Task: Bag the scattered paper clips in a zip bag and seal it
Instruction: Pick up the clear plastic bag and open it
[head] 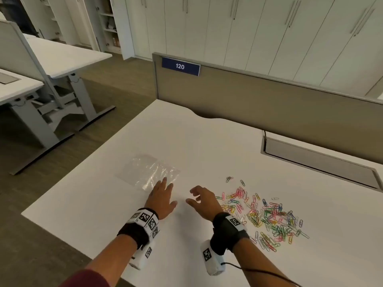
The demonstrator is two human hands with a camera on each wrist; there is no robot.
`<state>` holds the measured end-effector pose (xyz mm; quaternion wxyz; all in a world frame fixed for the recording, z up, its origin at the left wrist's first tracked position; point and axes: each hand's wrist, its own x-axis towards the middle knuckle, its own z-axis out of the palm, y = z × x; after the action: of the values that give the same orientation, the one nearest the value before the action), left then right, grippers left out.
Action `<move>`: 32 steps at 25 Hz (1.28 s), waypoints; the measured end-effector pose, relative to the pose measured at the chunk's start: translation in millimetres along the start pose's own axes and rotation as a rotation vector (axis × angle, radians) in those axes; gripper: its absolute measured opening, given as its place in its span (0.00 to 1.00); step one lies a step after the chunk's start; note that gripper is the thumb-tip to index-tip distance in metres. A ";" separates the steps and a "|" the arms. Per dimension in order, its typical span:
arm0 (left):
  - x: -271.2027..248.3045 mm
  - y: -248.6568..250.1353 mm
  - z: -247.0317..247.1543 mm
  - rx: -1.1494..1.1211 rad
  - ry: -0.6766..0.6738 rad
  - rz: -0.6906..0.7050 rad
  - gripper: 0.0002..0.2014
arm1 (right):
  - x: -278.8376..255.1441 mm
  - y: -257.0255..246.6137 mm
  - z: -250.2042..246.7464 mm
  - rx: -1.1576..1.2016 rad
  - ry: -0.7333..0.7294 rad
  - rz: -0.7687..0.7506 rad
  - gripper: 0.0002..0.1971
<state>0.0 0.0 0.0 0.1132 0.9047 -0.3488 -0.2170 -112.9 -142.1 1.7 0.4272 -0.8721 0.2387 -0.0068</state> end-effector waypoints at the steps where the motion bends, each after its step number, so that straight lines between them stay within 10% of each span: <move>1: 2.0 -5.6 3.2 0.077 -0.048 -0.026 0.36 | 4.6 -2.6 3.1 -0.001 -0.007 0.012 0.18; 13: -20.3 -19.2 34.4 0.046 0.086 0.160 0.21 | 40.0 -2.6 35.8 -0.103 0.052 0.280 0.27; 24: -16.7 -21.5 20.2 -0.102 0.084 0.154 0.08 | 25.4 1.9 21.5 0.475 0.174 0.452 0.03; 32: -8.7 43.3 -11.5 -0.647 0.230 0.113 0.17 | -19.3 0.1 -6.0 0.789 0.149 0.403 0.07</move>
<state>-25.6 -25.1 28.3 0.4447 0.8197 -0.2963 -0.2063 -131.3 -138.4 9.1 0.7016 -0.5755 0.4131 -0.0768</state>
